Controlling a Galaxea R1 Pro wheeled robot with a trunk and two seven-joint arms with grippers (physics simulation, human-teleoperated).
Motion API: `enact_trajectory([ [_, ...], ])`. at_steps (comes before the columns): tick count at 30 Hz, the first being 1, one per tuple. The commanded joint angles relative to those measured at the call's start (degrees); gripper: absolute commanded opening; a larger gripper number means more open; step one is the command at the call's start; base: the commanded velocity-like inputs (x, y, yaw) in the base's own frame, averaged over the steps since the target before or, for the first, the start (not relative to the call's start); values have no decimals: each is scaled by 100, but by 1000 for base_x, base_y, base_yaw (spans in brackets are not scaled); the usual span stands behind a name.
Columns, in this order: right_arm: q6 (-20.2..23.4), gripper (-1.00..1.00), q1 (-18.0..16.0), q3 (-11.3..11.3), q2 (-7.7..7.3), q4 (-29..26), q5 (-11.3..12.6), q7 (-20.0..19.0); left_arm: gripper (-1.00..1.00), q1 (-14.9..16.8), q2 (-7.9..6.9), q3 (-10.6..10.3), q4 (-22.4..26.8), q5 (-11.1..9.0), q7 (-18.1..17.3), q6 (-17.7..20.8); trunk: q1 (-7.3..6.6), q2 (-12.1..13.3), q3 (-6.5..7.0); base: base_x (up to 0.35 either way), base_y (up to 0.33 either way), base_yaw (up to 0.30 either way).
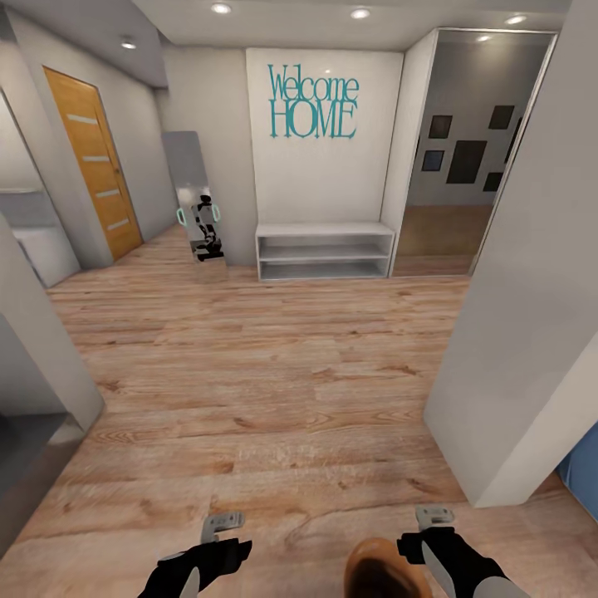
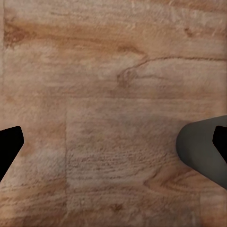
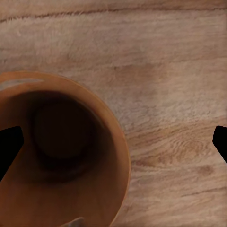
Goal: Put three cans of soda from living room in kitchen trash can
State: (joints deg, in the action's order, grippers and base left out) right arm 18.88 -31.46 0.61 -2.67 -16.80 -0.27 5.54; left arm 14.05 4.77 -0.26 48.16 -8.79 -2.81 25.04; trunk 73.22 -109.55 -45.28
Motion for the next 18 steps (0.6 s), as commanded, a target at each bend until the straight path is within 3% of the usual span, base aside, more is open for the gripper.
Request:
enact_trajectory([
  [1, 0, 100, 0, 0, 2, 6, 0, 0, 100, 0, 0, 0, -2, 0, 0, 0, 0, 0, 0, 0, 0, 0],
  [9, -1, 100, 0, 1, 11, 32, 0, 0, 100, 1, -2, 0, -7, 0, -1, 0, 176, -321, -144, 0, 0, 0],
  [18, 1, 100, 0, 2, 12, 40, 0, 0, 100, 1, -2, 0, 0, 0, -1, 0, 176, -321, -144, 0, 0, 0],
])
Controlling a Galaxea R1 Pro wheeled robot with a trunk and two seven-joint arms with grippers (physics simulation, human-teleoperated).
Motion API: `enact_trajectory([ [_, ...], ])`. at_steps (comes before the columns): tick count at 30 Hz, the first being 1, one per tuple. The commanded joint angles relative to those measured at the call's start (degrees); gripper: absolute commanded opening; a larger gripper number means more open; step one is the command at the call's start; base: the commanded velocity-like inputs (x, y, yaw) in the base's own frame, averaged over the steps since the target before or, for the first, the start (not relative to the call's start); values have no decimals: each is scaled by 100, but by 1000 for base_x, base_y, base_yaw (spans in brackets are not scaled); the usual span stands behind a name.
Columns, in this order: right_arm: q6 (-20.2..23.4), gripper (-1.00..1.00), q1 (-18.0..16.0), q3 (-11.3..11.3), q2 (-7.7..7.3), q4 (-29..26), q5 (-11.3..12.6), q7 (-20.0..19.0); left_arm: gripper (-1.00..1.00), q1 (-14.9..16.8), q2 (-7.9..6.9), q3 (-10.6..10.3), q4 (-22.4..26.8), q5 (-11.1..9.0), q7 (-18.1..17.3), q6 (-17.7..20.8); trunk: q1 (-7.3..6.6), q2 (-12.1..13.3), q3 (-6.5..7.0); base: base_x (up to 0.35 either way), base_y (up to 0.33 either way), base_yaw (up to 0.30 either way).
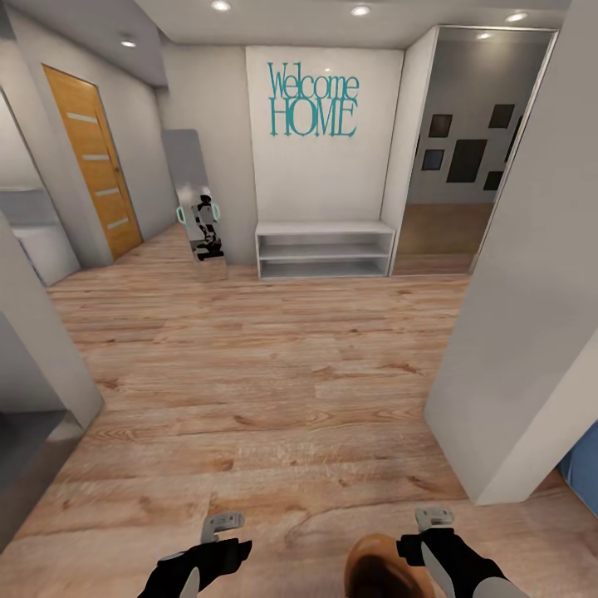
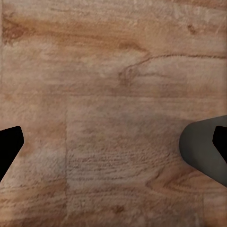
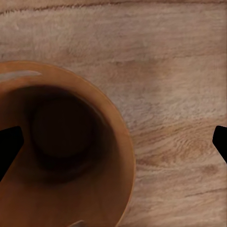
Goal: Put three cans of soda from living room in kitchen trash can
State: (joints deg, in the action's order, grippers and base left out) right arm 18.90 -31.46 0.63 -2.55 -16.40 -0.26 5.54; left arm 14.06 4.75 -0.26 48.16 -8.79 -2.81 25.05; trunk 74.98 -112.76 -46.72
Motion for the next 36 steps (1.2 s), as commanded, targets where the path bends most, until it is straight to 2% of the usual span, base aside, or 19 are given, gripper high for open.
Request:
enact_trajectory([
  [1, 0, 100, 0, 3, 0, 2, 3, 0, 100, 0, 0, 0, 0, 0, 0, 0, 0, 0, 0, 0, 0, 0],
  [9, 0, 100, 0, 27, 4, 148, 8, 8, 100, 0, 0, 0, -7, 0, 0, 0, 176, -321, -144, 0, 0, 0],
  [17, 5, 100, 0, 25, -7, 273, 9, 16, 100, 0, 0, 0, 0, 0, 0, 0, 176, -321, -144, 0, 0, 0],
  [36, 0, 100, 0, 20, -38, 299, -8, 8, 100, 0, 2, 0, 0, -1, 0, 0, 571, -1043, -467, 0, 0, 0],
])
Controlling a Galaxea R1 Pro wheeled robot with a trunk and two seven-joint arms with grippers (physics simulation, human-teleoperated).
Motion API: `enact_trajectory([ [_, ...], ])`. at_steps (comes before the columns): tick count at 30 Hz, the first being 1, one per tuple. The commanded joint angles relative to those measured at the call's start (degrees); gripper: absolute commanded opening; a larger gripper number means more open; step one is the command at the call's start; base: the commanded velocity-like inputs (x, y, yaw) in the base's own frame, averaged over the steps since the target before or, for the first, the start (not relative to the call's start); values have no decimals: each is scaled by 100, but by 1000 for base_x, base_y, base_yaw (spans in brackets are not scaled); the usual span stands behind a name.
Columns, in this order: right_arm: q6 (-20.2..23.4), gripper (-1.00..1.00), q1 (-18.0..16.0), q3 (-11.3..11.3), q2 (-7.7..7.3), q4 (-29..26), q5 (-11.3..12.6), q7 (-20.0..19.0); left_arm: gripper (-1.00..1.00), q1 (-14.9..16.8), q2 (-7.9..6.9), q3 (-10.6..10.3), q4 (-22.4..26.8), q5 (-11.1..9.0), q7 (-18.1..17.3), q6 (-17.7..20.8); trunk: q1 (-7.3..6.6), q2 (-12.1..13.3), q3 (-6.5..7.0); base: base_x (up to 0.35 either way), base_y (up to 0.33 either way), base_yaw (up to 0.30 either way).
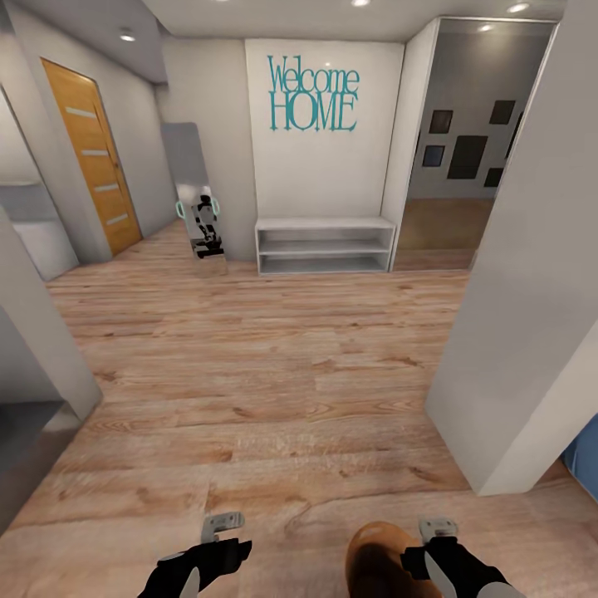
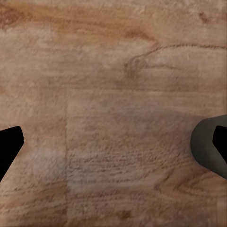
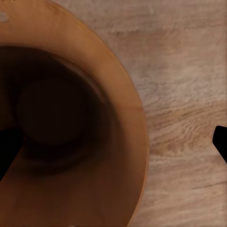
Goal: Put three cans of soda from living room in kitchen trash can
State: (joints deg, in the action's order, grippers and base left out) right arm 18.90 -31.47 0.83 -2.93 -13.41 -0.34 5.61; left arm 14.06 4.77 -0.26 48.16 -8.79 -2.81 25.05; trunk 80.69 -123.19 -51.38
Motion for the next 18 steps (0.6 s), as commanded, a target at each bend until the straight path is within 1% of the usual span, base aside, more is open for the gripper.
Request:
enact_trajectory([
  [1, 0, 100, 0, -1, -1, -1, 0, -2, 100, 0, 0, 0, 0, 0, 0, -2, 0, 0, 0, 0, 0, 0],
  [13, 0, 100, 0, -4, 0, -12, -9, -7, 100, 0, -1, 0, -1, 1, 0, -9, 264, -481, -215, 0, 0, 0],
  [18, -5, 100, 0, -4, -4, -16, -10, -7, 100, 0, -2, 0, 0, 1, 0, -8, 264, -481, -215, 0, 0, 0],
])
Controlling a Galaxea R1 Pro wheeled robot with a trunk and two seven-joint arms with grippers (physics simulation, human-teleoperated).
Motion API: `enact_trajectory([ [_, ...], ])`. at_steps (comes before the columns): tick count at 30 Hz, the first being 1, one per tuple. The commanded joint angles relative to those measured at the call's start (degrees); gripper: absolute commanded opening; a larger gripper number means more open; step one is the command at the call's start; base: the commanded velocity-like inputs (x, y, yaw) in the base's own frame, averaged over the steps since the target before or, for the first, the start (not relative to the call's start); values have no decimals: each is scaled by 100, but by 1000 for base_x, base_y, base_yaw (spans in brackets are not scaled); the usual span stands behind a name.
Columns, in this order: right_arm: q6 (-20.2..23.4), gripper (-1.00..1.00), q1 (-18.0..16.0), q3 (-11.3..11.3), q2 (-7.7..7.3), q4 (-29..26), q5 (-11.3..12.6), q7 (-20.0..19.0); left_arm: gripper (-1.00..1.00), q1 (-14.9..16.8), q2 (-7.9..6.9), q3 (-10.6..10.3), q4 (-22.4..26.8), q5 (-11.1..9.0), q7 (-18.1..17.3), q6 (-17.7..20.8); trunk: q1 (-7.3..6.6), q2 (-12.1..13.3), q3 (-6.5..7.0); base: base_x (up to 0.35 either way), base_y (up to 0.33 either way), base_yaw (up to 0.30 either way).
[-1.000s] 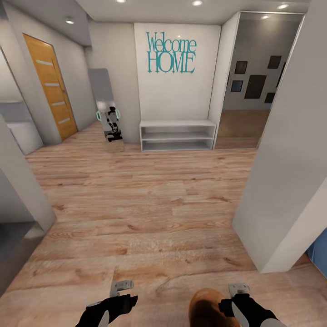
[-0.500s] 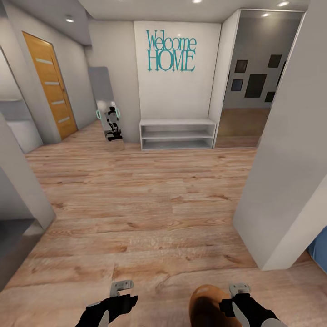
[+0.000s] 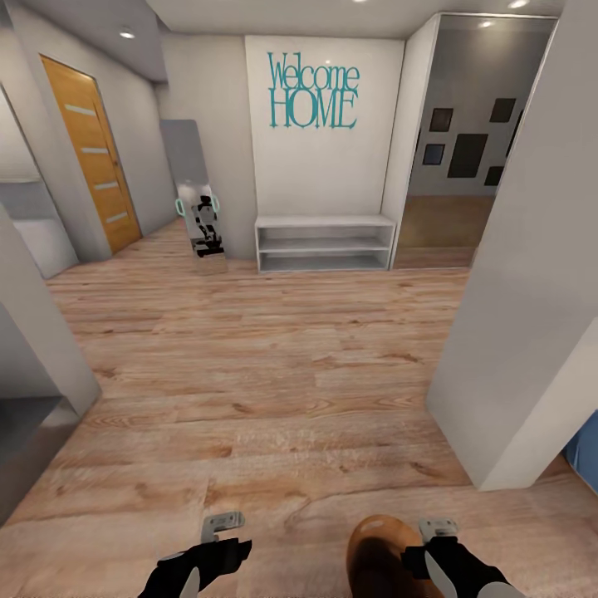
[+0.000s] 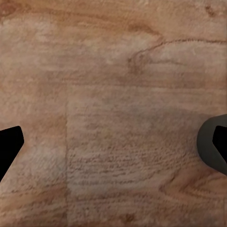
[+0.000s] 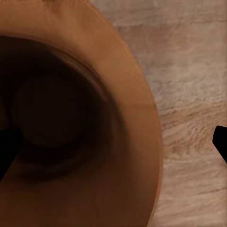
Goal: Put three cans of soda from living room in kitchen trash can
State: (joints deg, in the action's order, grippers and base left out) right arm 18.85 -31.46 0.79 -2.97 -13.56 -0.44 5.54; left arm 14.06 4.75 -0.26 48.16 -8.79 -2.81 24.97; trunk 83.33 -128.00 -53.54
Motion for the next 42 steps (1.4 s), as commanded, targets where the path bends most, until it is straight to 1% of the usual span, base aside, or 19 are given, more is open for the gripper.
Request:
enact_trajectory([
  [1, 0, 100, 0, 0, -4, -2, 0, 0, 100, 0, 0, 0, 0, 0, 0, 0, 0, 0, 0, 0, 0, 0],
  [7, -2, 100, 0, 0, -8, -5, 0, 0, 100, -1, 0, 0, 4, 0, 0, 0, 0, 0, 0, 0, 0, 0],
  [12, -3, 100, 0, 0, -3, -6, 0, 1, 100, 0, 0, 0, 4, 0, 0, 1, 110, -201, -90, 0, 0, 0],
  [20, -4, 100, 0, 6, -1, -6, 0, 0, 100, 0, 0, 0, 36, -4, 0, 7, 110, -201, -90, 0, 0, 0],
  [28, -4, 100, 0, 13, -10, -11, 0, 0, 100, 0, 0, 0, 11, -4, 0, 2, 286, -521, -233, 0, 0, 0],
  [42, -4, 100, 0, -4, -45, -28, 0, 0, 100, 0, 0, 0, 42, -2, 0, 3, 286, -521, -233, 0, 0, 0],
])
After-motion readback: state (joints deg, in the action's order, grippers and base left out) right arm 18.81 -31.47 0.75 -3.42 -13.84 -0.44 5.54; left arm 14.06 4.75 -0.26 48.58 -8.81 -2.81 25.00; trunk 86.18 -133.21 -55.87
